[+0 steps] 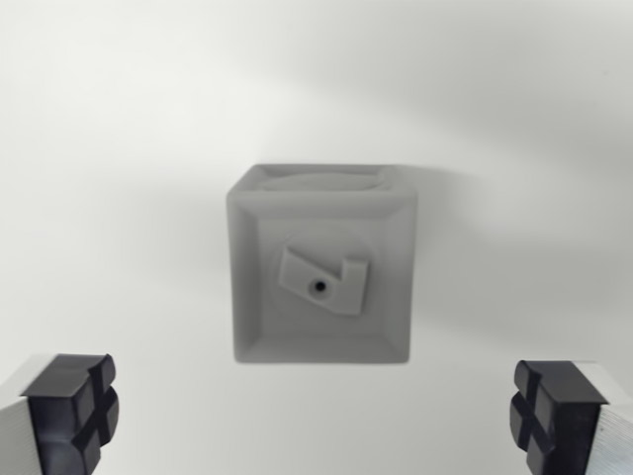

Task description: Destack cube

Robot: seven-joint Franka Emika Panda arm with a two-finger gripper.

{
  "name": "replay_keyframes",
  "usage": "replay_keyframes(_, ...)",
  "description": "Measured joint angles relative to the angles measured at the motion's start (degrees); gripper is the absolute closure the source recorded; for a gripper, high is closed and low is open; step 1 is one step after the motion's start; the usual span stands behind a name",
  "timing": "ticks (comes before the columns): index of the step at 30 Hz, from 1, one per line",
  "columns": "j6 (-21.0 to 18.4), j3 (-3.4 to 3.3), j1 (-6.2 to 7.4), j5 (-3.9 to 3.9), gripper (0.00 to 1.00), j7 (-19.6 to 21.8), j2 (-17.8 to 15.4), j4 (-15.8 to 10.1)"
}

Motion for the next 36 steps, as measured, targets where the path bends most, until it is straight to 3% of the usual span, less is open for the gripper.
replay_keyframes(17,-9.38,-0.14,0.03,-0.79,0.00,0.53,-9.38,0.04)
replay_keyframes(36,-20.16,-0.14,0.02,-1.20,0.00,0.86,-17.29,2.97)
